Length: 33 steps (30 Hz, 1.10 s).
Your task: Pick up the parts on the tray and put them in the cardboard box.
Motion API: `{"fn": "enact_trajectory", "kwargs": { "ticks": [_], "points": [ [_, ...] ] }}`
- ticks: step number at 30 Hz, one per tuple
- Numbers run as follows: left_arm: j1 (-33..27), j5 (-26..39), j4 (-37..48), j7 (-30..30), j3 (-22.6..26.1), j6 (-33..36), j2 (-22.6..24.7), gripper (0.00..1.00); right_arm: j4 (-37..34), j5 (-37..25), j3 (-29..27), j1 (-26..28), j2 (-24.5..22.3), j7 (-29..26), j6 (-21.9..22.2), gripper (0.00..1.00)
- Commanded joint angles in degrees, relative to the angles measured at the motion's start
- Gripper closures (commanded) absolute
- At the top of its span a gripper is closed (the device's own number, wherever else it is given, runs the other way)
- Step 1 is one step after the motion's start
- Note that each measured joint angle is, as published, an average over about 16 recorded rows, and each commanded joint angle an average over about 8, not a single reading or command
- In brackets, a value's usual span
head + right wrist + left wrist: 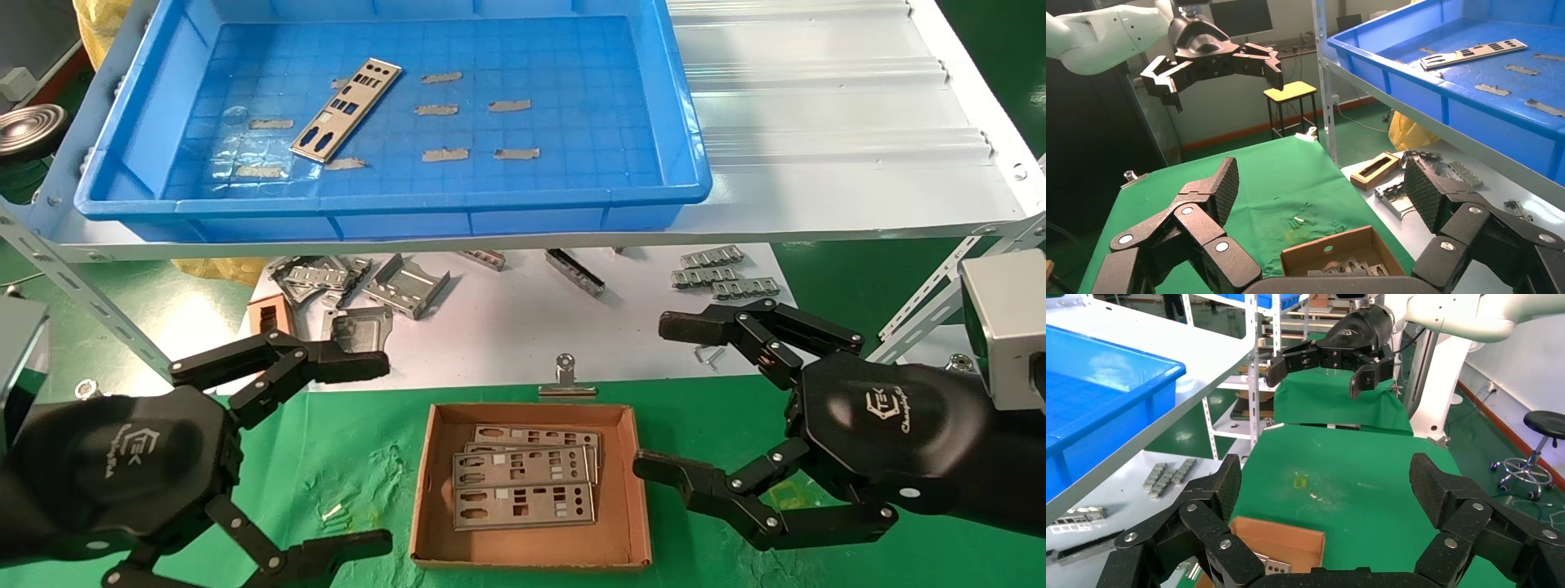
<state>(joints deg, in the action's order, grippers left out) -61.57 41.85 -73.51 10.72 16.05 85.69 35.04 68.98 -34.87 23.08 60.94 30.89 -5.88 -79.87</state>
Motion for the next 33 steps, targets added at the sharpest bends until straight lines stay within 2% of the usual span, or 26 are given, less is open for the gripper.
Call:
{"fn": "enact_trajectory", "kwargs": {
  "ticks": [1, 33],
  "points": [
    [0.00, 0.00, 0.00, 0.00, 0.00, 0.00, 0.00, 0.00, 0.00, 0.00, 0.00, 0.00, 0.00, 0.00, 0.00, 0.00],
    [0.00, 0.00, 0.00, 0.00, 0.00, 0.00, 0.00, 0.00, 0.00, 0.00, 0.00, 0.00, 0.00, 0.00, 0.00, 0.00]
  ]
}}
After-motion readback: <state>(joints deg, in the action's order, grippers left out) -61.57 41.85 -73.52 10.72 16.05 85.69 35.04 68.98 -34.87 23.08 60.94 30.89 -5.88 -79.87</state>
